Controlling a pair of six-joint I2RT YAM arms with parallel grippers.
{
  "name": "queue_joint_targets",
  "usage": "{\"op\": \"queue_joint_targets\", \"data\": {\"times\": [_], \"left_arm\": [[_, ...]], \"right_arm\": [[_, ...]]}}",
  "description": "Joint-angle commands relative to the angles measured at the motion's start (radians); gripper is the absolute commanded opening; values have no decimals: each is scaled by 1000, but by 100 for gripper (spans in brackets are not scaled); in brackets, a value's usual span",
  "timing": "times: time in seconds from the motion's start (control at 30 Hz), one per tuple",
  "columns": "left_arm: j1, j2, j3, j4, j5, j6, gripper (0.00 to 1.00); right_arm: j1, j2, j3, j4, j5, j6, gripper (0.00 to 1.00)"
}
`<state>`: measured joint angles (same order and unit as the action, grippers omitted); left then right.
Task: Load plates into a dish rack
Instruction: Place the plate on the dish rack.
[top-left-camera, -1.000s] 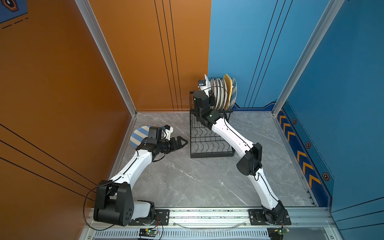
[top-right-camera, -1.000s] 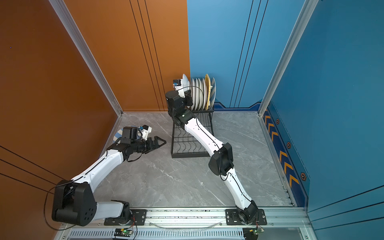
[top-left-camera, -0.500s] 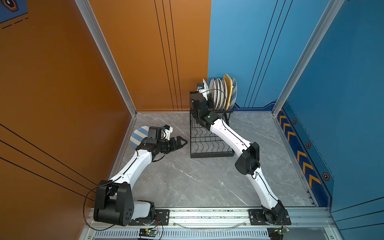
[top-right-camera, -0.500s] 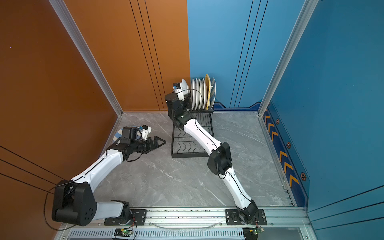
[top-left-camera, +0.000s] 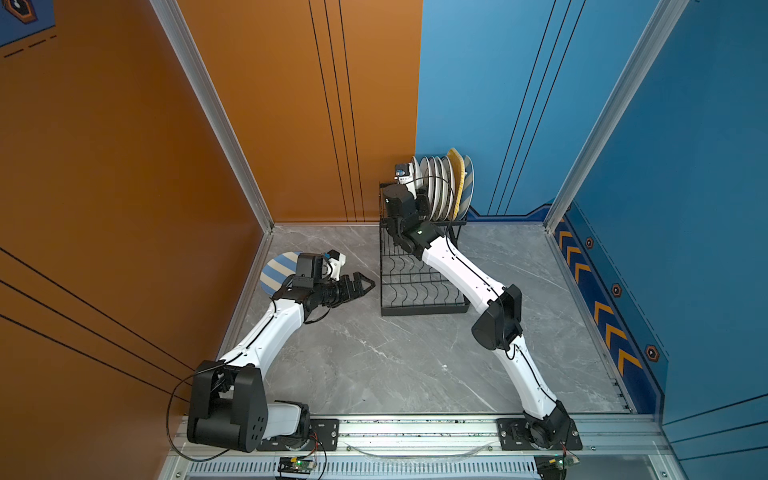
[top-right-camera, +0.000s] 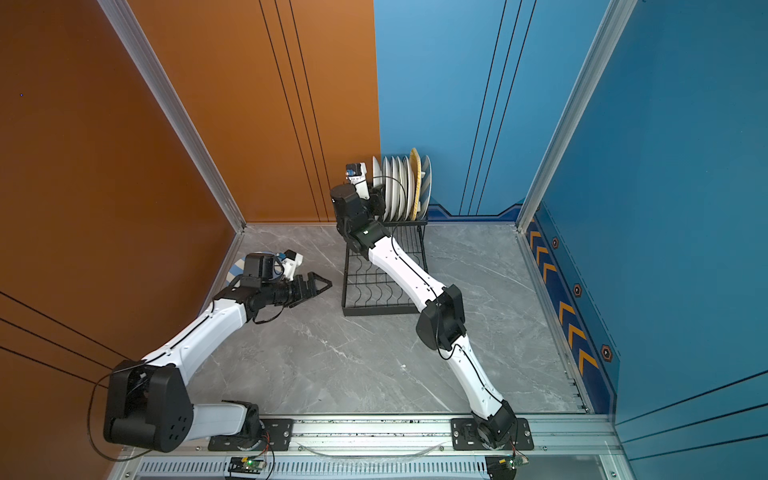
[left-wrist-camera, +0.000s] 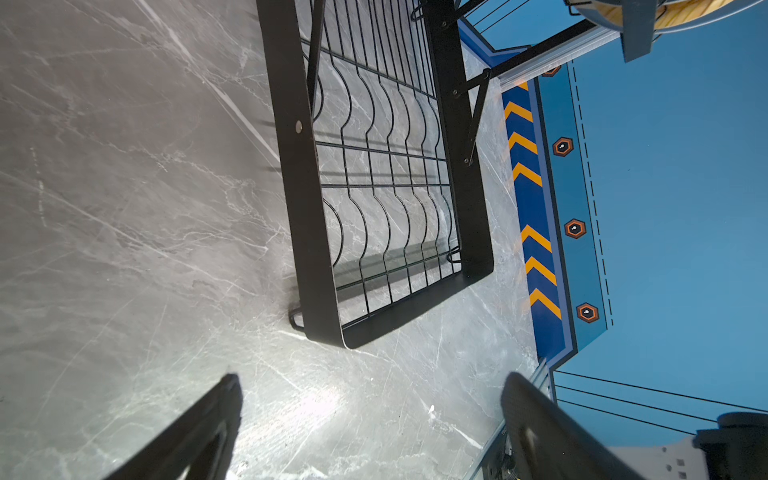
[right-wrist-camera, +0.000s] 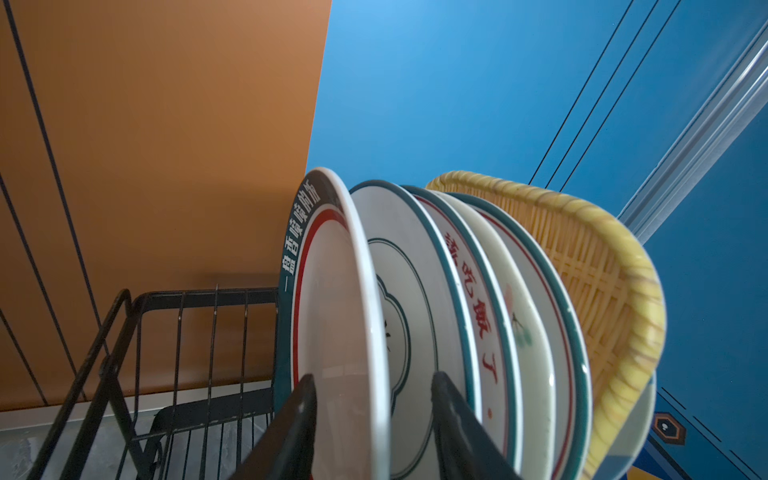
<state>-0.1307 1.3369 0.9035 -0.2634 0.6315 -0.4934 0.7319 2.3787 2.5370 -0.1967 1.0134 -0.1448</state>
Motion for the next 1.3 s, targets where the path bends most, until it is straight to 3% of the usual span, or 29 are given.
{"op": "queue_joint_targets", "data": {"times": [0.0, 0.37, 0.6, 0.9, 1.1, 1.27], "left_arm": [[9, -8, -12, -14, -13, 17, 98], [26, -28, -15, -32, -48, 12, 98], [78, -59, -31, -99, -165, 7, 98], [204, -87, -29, -216, -351, -10, 98], [344, -74, -15, -234, -395, 21, 99], [455, 24, 69, -233, -387, 79, 99]], "right_arm": [[16, -96, 33, -40, -10, 23, 49], [44, -239, -31, -196, -76, 149, 55], [52, -375, -118, -384, -210, 315, 57], [55, -595, -467, -432, -428, 519, 62], [41, -718, -685, -432, -537, 606, 64], [16, -812, -871, -395, -615, 669, 67]]}}
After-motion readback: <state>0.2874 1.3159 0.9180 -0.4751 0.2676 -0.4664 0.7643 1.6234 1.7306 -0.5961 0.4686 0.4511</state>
